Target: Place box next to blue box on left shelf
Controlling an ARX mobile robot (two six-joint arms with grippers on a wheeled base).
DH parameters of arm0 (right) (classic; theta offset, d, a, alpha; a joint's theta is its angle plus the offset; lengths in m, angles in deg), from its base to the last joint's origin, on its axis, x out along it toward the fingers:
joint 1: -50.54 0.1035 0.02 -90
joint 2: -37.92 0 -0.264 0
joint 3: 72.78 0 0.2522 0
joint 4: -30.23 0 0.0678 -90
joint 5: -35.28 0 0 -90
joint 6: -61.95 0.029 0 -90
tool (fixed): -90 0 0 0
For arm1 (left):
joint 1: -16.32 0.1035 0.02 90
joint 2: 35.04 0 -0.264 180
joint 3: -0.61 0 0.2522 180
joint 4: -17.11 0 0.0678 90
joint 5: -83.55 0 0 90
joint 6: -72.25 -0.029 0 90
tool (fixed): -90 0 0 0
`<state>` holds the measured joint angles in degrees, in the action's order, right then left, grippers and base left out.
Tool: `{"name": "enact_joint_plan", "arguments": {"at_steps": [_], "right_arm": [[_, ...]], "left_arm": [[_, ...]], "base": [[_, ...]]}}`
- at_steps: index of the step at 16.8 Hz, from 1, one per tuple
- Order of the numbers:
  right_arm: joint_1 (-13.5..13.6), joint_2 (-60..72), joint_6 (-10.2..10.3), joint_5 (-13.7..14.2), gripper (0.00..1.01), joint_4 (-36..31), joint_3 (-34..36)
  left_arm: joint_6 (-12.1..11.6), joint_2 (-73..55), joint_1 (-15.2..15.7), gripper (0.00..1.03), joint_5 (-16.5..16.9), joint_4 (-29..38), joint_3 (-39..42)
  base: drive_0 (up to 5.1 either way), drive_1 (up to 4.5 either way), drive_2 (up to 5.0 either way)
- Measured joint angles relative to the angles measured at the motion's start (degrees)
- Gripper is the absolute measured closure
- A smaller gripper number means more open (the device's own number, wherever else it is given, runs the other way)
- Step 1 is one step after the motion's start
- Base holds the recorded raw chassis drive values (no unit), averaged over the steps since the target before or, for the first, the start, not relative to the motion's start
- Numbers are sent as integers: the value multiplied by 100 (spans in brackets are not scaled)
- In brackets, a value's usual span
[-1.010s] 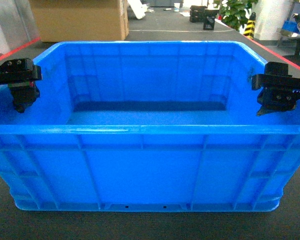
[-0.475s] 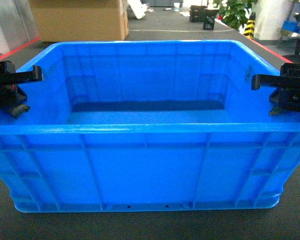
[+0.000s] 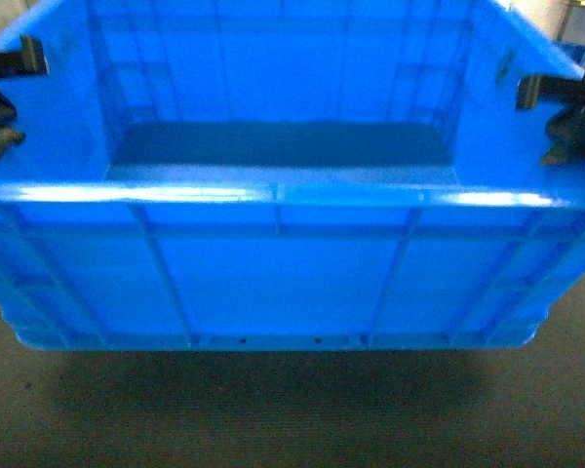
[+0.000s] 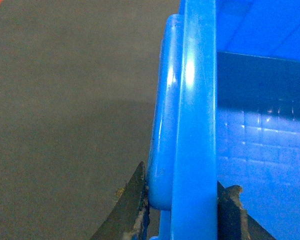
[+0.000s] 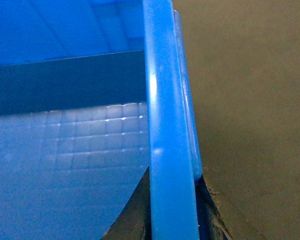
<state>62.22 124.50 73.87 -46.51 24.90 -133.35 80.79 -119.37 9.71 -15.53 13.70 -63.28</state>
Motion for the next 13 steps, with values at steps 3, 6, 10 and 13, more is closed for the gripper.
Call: {"name": "enact_joint_plan", "arguments": {"at_steps": [3, 6, 10, 13], "right_arm": [[0, -361, -140, 114, 85, -337, 37], [7, -601, -149, 149, 85, -361, 177], [26, -695, -170, 203, 86, -402, 197], [33, -695, -168, 203, 86, -398, 197]], "left_arm": [[0, 260, -103, 83, -151, 251, 0], [-63, 540, -245, 84, -378, 680, 293], [-66, 575, -273, 84, -400, 769, 328], [-76, 575, -273, 84, -422, 758, 328]], "base": [[0, 0, 0], [0, 0, 0], [0, 0, 0], [0, 0, 0]]}}
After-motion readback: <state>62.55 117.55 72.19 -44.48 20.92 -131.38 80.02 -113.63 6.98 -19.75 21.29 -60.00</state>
